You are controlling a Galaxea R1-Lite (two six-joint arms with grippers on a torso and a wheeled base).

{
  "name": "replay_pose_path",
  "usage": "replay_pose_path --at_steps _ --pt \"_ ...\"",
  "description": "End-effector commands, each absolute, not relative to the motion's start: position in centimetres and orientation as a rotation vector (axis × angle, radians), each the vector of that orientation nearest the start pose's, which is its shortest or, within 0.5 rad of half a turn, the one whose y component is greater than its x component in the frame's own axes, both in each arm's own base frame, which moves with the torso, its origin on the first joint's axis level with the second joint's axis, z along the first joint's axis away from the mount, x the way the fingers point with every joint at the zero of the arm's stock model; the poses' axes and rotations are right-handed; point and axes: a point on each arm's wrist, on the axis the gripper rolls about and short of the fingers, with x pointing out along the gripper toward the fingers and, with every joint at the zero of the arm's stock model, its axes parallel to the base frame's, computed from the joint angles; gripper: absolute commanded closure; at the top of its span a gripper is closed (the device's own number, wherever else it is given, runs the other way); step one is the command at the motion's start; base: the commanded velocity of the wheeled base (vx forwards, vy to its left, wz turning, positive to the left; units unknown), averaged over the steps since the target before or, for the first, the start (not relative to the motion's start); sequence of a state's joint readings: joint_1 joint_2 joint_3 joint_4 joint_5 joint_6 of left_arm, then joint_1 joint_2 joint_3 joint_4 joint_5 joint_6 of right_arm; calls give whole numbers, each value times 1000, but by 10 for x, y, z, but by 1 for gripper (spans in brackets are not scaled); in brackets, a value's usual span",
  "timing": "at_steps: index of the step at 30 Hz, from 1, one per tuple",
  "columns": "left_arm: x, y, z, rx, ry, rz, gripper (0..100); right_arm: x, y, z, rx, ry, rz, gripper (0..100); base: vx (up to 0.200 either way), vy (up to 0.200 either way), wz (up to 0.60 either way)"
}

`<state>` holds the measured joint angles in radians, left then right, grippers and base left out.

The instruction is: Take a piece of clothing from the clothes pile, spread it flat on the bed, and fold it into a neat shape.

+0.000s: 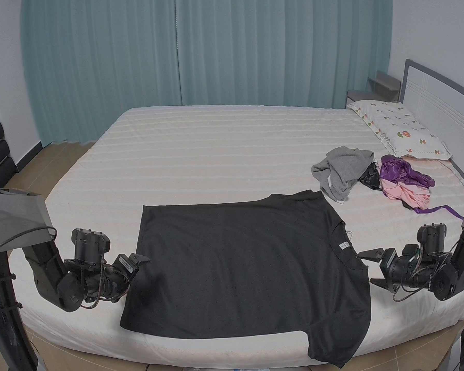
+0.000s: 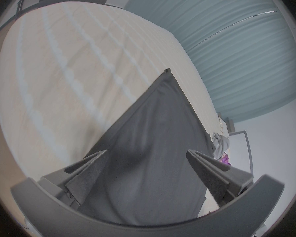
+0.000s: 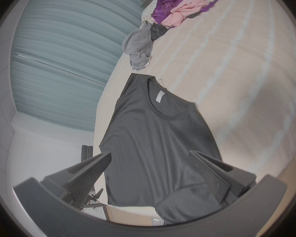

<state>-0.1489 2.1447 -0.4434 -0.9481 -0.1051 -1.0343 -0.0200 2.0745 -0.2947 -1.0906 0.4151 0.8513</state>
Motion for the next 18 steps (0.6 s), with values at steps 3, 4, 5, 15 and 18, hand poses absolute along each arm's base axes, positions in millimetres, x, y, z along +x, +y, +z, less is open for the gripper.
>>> replay_pose_path --at_steps 3,4,5,15,18 --pt "270 -47 8 -968 816 151 0 247 3 11 970 832 54 0 -200 0 0" --pt "269 -47 8 -967 819 153 0 247 2 11 973 831 52 0 -200 0 0" --pt "268 -47 7 -966 823 152 0 247 2 11 975 830 50 0 -200 0 0" --pt "268 -47 8 -970 825 146 0 247 0 10 980 829 43 0 0 0 0" --pt "268 -47 9 -973 821 138 0 247 0 10 978 829 45 0 0 -67 0"
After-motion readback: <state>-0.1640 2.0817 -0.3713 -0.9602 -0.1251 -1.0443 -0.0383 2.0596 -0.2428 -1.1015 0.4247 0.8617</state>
